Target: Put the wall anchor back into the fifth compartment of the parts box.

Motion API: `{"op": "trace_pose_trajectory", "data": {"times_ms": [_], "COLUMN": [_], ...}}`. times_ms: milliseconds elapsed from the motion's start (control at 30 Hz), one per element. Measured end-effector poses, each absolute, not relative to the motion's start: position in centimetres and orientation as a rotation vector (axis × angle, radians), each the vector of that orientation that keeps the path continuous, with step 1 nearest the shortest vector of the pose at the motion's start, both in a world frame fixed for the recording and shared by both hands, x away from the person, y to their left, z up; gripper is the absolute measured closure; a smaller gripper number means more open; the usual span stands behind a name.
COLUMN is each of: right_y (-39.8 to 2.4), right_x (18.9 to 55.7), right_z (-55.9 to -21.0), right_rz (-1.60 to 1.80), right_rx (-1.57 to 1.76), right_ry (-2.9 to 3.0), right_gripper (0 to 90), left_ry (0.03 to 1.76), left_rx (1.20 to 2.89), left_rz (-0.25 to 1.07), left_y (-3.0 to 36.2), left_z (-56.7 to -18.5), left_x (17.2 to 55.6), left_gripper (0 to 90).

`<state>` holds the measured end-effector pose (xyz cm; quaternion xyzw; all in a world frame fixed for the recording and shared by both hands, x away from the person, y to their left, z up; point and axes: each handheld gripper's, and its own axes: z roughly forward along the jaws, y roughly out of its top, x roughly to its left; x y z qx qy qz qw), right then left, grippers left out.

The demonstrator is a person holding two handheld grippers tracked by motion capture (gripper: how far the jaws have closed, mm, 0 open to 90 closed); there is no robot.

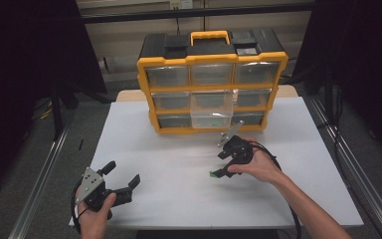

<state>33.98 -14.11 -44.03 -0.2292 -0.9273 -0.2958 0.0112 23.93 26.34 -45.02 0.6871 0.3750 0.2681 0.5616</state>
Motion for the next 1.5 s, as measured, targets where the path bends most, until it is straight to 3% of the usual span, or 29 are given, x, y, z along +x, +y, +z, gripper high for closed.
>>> {"op": "trace_pose_trajectory", "data": {"times_ms": [133, 500, 633, 1500], "right_y": [-13.4, -12.2, -11.9, -11.6], "right_x": [34.7, 34.9, 34.8, 35.2], "right_z": [-44.5, -45.3, -45.4, -45.8], "right_rz": [-0.842, -0.725, -0.707, -0.701], "right_rx": [-0.671, -0.62, -0.599, -0.587], "right_ry": [-2.91, -2.946, -2.954, -2.947], "right_gripper": [46.1, 67.5, 72.5, 84.8], "left_ry": [0.883, 0.889, 0.884, 0.886], "left_rx": [1.621, 1.619, 1.618, 1.61], "left_rz": [0.631, 0.637, 0.637, 0.637], "left_y": [26.4, 26.5, 26.5, 26.5], "left_z": [-45.1, -45.0, -45.0, -45.0], "left_x": [24.0, 24.0, 23.9, 23.9], "left_gripper": [3.4, 3.4, 3.4, 2.8]}}
